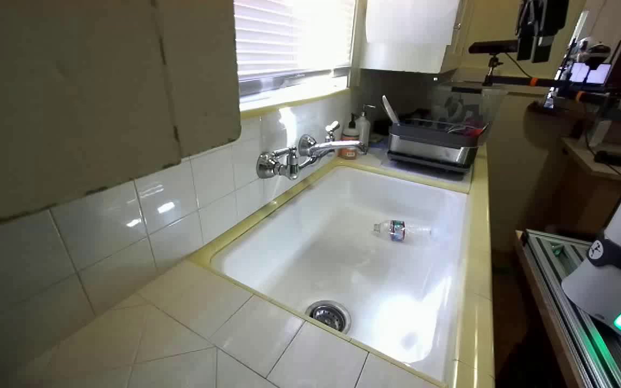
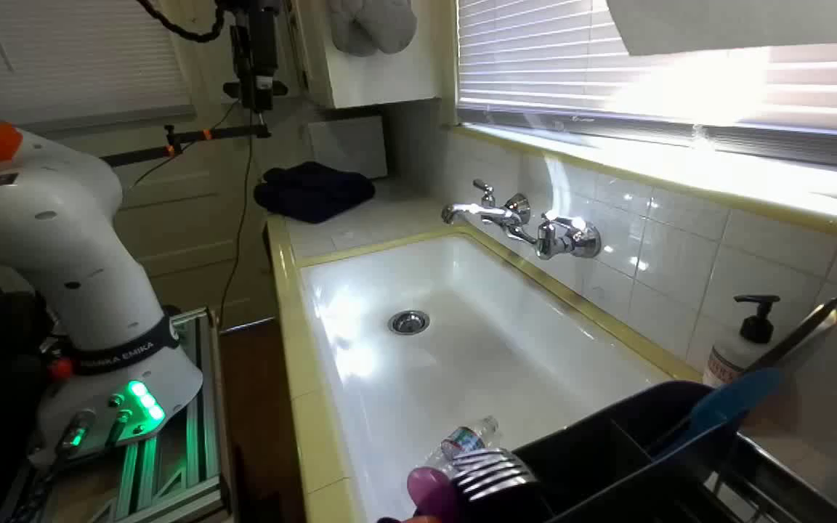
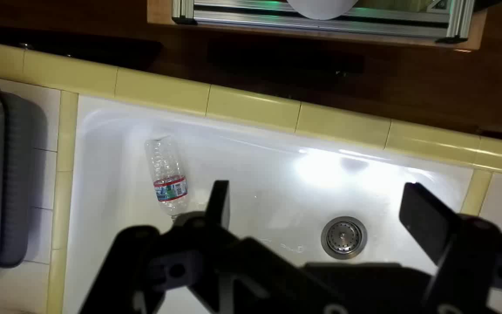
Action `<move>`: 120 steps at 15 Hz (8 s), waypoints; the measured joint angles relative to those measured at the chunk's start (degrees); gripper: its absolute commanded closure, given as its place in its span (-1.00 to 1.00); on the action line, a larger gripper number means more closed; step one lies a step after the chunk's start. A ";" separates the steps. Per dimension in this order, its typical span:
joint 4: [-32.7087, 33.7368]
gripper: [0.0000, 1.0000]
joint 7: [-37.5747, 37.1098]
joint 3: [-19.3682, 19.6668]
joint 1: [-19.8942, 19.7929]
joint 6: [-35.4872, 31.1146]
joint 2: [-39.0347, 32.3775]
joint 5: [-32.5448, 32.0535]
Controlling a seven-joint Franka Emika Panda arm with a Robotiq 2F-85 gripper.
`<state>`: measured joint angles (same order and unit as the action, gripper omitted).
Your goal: Unhang the oven mittens
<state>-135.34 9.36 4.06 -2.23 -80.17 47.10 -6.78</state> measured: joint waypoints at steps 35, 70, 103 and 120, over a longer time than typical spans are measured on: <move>19.46 -1.00 2.85 -10.77 13.25 -31.87 -23.99 4.48; 42.12 -1.00 18.51 -9.26 13.79 -43.49 -40.26 58.44; 68.11 -1.00 15.09 -13.29 13.96 -34.50 -48.39 43.02; 71.60 0.88 10.23 -14.64 15.48 -33.86 -53.50 42.10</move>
<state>-63.75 19.59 -10.58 13.25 -114.02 -6.39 35.32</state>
